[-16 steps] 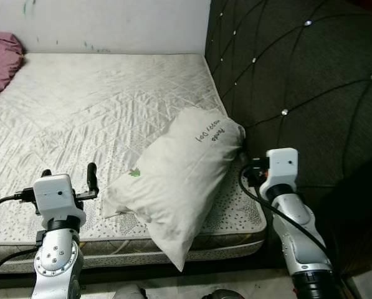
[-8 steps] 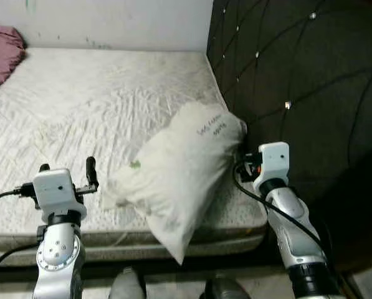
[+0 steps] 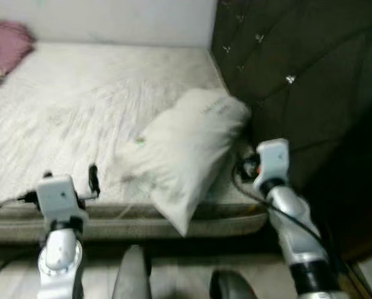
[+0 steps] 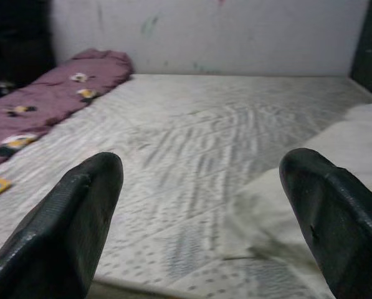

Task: Clean up the room

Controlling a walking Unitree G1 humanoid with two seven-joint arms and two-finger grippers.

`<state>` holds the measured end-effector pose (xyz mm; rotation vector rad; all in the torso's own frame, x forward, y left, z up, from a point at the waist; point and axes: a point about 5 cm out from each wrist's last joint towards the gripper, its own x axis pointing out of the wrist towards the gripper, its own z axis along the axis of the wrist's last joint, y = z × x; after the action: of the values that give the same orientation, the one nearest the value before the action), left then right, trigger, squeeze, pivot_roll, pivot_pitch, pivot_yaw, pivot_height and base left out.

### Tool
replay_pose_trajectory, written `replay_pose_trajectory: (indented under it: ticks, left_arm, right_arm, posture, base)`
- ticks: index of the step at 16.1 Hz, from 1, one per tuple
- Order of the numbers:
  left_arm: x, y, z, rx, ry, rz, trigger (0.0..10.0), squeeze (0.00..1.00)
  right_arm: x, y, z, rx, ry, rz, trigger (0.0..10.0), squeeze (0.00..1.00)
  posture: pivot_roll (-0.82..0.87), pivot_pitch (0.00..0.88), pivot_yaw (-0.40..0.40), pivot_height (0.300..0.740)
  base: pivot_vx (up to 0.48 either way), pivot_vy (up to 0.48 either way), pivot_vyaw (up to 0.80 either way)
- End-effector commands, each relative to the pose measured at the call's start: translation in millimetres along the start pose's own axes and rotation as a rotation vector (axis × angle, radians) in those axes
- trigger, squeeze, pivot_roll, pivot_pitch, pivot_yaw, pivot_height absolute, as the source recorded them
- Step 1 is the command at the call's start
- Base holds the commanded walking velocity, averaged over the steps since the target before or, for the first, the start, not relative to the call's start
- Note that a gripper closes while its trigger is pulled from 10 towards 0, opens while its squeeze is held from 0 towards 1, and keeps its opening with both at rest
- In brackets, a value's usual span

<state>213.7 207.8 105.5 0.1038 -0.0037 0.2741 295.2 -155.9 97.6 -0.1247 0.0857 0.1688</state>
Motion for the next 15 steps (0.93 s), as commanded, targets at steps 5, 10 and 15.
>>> replay_pose_trajectory:
  ticks: [5,10,15]
  left_arm:
    - [4.0,-3.0,9.1,-0.007,-0.043,-0.003,10.0,0.00]
    - [3.0,-4.3,9.5,-0.014,-0.046,-0.012,10.0,0.00]
    - [2.5,-6.0,9.6,-0.020,-0.044,-0.020,10.0,0.00]
  right_arm:
    - [3.2,-0.7,8.4,-0.014,-0.035,0.014,10.0,0.00]
    - [4.3,1.7,9.6,-0.021,-0.041,0.026,10.0,0.00]
    - [4.9,2.7,10.1,-0.026,-0.042,0.039,10.0,0.00]
  posture:
    - [0.00,0.000,-0.058,0.661]
    - [0.01,0.000,-0.060,0.661]
    - [0.01,0.000,-0.064,0.661]
  base:
    - [0.104,0.000,0.00]
    - [0.306,0.000,0.00]
    - [0.322,0.000,0.00]
